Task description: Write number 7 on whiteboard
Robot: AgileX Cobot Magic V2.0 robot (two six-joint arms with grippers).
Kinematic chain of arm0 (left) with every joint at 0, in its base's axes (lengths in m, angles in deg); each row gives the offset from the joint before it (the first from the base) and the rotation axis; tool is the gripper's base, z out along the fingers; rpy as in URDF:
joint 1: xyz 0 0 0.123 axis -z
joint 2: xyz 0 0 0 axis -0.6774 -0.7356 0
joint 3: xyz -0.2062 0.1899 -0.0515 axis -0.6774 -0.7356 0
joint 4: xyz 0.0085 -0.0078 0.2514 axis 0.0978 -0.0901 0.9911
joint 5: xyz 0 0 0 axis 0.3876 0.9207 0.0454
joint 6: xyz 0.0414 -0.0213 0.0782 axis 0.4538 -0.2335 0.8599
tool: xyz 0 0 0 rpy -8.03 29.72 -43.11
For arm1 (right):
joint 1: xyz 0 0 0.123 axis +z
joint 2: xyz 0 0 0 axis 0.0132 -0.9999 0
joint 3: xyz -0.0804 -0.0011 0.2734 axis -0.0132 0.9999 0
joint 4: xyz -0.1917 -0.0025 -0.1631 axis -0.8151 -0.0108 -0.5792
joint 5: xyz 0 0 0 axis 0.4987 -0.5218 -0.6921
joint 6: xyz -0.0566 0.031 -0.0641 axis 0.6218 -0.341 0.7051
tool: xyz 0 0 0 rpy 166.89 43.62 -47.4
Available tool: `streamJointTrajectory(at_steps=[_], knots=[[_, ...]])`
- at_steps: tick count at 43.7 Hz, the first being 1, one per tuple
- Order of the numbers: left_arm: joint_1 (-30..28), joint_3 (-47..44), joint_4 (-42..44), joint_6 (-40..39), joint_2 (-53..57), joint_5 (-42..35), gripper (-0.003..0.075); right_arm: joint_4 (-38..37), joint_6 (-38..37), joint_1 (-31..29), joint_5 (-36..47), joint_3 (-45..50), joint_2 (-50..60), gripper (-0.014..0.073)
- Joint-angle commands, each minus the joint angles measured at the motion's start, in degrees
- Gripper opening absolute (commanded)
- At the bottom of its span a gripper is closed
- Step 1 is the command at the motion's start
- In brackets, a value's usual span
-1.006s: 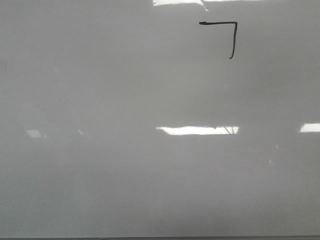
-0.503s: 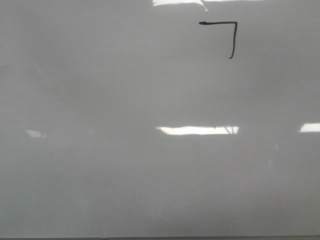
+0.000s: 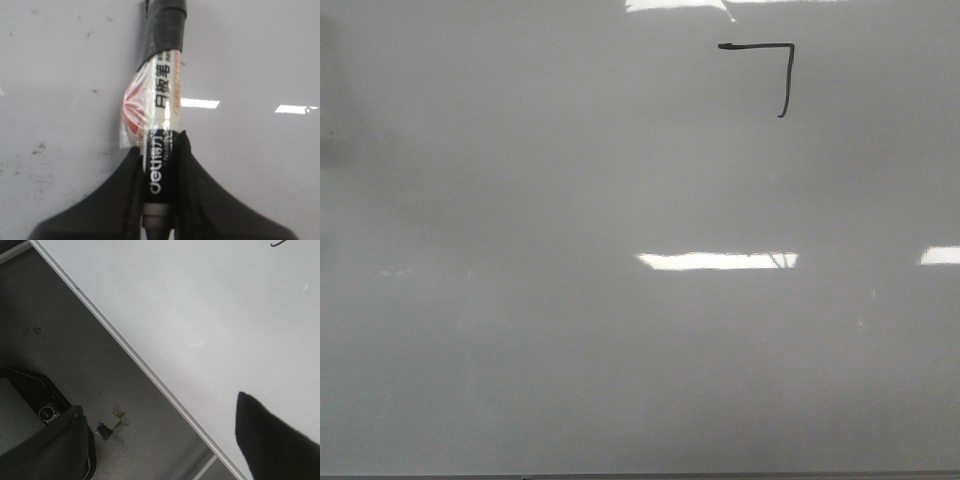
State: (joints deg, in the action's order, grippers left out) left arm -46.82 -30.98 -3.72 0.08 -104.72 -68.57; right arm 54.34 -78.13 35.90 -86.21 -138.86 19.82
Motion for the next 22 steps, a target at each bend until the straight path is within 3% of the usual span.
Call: streamJointTrajectory(at_steps=[1, 11, 22], knots=[[-0.13, 1.76, -0.70, 0.39, 0.60, -4.02, 0.0042, -0.84, -0.32, -0.31, 3.26, -1.86, 0.34, 0.0611], [-0.13, 1.76, -0.70, 0.39, 0.04, -3.54, 0.0236, -0.39, -0.33, -0.31, 3.32, -1.86, 0.34, 0.0611], [-0.13, 1.76, -0.70, 0.49, 0.04, -3.54, 0.0265, 0.09, -0.33, -0.31, 3.32, -1.86, 0.34, 0.0611]])
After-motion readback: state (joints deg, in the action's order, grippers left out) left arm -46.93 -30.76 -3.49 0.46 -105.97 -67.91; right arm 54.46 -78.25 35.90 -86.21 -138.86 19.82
